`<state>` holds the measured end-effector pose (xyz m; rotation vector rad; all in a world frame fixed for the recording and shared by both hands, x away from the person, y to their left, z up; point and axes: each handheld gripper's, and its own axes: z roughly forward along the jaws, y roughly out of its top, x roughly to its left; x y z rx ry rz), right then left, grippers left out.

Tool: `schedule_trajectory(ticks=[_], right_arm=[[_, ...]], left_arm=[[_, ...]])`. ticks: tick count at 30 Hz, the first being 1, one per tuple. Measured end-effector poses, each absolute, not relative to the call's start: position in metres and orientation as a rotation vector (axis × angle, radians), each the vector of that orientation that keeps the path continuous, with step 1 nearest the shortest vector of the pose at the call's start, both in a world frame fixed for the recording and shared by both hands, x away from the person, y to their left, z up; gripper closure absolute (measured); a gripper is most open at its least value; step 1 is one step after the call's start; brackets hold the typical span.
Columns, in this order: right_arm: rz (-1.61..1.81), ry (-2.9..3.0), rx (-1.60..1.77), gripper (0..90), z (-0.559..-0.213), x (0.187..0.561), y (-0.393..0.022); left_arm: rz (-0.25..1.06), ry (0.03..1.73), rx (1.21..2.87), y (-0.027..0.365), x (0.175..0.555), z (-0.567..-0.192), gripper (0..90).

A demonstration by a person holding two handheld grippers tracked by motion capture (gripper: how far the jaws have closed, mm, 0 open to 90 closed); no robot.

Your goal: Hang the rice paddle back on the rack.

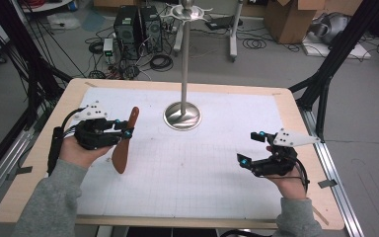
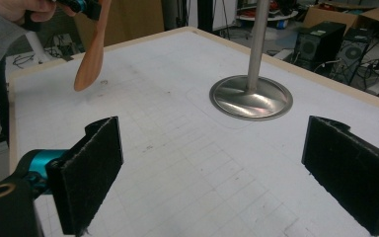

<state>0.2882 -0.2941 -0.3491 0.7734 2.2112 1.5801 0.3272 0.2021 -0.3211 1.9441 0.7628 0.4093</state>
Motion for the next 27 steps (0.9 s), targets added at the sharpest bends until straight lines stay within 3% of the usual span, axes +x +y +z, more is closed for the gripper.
schedule_trajectory(ticks=[27], right_arm=[[1.604,2.207,0.762,7.3,-0.349,0.291,-0.295]], left_arm=[[0.409,0.745,1.915,0.201,0.363,-0.29,65.2]])
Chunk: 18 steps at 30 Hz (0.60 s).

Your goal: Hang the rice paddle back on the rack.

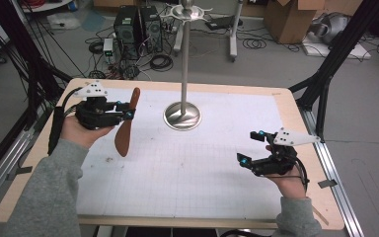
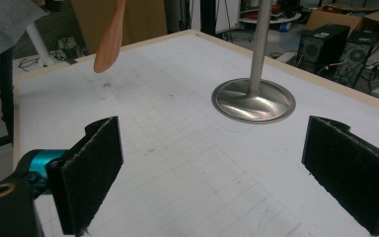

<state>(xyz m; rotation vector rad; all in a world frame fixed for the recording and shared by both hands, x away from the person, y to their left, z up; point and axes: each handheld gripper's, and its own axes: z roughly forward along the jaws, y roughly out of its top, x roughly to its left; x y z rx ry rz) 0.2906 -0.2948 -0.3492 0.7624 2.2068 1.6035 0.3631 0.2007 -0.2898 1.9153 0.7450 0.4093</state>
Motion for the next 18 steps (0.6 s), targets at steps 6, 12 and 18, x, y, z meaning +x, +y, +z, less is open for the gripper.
schedule_trajectory(ticks=[6,12,18], right_arm=[[1.61,2.201,0.766,7.3,-0.349,0.29,-0.296],[1.618,2.195,0.77,7.3,-0.348,0.29,-0.297],[1.625,2.185,0.772,7.3,-0.347,0.29,-0.299]], left_arm=[[0.419,0.751,1.906,0.204,0.374,-0.282,65.3],[0.426,0.748,1.895,0.204,0.383,-0.269,65.3],[0.417,0.733,1.897,0.199,0.394,-0.257,65.2]])
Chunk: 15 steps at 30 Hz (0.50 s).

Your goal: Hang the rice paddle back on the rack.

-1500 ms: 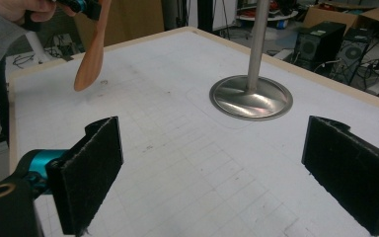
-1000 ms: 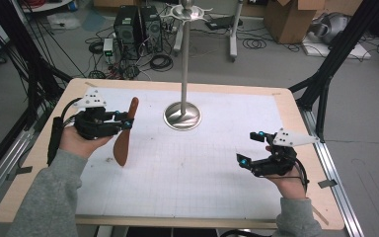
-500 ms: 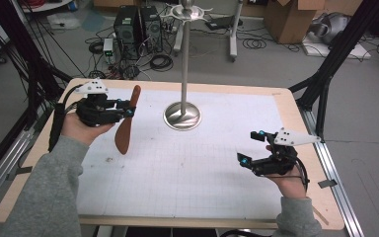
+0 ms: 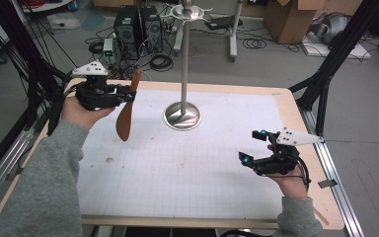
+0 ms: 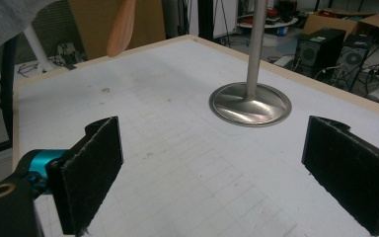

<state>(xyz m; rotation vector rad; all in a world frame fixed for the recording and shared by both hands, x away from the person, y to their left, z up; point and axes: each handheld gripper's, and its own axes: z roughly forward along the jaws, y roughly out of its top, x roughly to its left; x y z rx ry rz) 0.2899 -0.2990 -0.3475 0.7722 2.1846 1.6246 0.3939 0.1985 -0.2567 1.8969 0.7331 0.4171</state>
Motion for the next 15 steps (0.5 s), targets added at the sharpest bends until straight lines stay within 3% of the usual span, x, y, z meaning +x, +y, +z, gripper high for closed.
schedule_trajectory(ticks=[15], right_arm=[[1.659,2.176,0.764,7.3,-0.345,0.288,-0.302]], left_arm=[[0.437,0.71,1.89,0.193,0.416,-0.229,65.2]])
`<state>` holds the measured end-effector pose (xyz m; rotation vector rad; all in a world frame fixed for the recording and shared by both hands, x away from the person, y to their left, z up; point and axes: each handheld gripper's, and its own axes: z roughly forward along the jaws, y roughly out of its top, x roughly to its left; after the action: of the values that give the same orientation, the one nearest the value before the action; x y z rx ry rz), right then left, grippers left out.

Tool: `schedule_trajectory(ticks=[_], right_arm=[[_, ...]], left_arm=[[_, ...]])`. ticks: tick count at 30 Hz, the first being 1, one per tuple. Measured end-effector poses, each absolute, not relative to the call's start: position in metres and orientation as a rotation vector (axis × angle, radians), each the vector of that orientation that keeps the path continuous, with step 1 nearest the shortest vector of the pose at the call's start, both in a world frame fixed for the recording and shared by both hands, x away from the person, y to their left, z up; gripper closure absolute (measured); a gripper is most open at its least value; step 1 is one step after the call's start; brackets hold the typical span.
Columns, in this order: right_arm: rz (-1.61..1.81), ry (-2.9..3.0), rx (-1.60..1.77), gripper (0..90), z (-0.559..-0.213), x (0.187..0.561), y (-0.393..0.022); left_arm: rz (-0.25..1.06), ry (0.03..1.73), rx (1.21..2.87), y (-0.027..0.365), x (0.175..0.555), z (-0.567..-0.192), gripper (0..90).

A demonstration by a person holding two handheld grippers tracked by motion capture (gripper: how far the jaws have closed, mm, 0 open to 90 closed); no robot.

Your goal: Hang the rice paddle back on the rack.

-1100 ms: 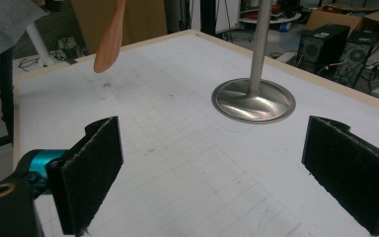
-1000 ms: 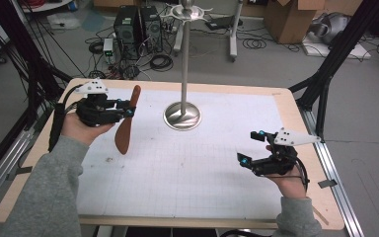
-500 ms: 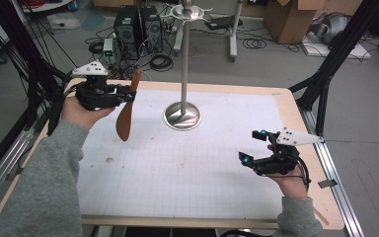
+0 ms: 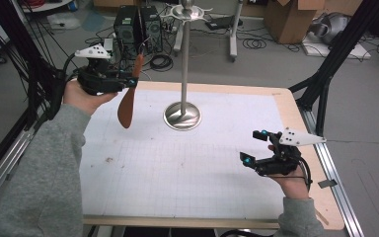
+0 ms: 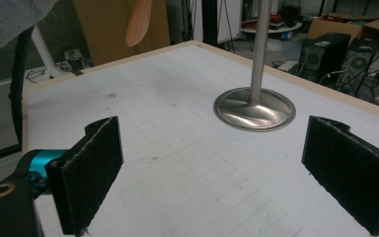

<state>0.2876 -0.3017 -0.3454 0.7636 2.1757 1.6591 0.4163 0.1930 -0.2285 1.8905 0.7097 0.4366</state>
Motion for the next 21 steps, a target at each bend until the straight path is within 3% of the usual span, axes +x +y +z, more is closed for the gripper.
schedule_trajectory(ticks=[21], right_arm=[[1.685,2.138,0.767,7.3,-0.34,0.284,-0.31]], left_arm=[[0.44,0.622,1.902,0.174,0.439,-0.186,65.3]])
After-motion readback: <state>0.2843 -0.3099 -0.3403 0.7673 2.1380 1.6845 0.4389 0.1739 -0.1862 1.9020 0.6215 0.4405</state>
